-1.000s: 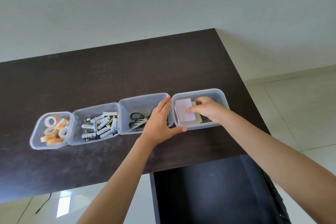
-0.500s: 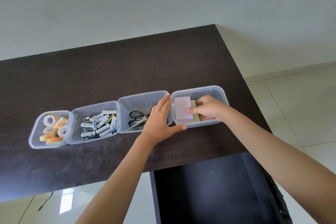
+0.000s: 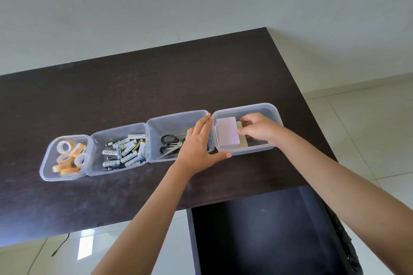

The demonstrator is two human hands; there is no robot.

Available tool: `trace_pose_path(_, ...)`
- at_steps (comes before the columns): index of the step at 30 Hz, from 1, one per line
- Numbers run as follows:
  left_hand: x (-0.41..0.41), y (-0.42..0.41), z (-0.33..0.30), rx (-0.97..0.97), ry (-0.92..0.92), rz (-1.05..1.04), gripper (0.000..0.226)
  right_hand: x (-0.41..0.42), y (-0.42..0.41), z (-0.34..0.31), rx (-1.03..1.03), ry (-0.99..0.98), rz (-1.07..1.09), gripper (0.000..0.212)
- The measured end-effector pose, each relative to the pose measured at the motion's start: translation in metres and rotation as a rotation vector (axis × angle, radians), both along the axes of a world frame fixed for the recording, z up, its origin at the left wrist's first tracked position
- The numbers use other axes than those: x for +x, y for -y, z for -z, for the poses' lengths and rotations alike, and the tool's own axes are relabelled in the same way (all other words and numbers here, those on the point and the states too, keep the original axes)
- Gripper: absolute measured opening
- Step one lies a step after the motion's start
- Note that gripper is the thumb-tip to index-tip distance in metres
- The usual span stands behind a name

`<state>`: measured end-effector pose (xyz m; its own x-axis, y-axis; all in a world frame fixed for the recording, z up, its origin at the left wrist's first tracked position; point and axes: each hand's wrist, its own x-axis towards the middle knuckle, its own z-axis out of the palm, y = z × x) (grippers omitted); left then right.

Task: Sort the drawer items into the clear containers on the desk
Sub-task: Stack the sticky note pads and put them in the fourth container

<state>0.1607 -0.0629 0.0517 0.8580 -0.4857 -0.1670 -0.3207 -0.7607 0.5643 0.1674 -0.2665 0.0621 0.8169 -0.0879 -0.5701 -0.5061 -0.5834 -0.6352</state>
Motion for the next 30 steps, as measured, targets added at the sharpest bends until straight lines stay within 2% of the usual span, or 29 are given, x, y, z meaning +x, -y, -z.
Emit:
trace_pose_path(4,-0.001,-0.001,0.001,0.012,0.007,0.008,0.107,-0.003,-0.001,-0.002,0.089,-0.029,0.050,0.052)
trace_pose_path(7,0.000,0.000,0.000,0.030,0.006,0.004,0.107,-0.001,0.004,-0.006,0.129,-0.091,0.059,0.052)
trace_pose_path(13,0.001,0.000,0.002,0.050,0.019,0.002,0.107,0.003,0.004,-0.008,-0.025,-0.181,-0.119,0.047)
trace_pose_path(21,0.001,-0.001,0.004,0.061,0.050,0.008,0.107,-0.004,0.008,-0.007,0.010,-0.107,-0.114,0.045)
trace_pose_path(27,0.002,-0.001,0.004,0.056,0.057,0.004,0.107,-0.006,0.000,-0.013,-0.058,0.145,0.023,0.032)
trace_pose_path(30,0.001,-0.001,0.003,0.050,0.064,0.006,0.106,-0.004,-0.007,-0.012,-0.013,0.119,0.014,0.028)
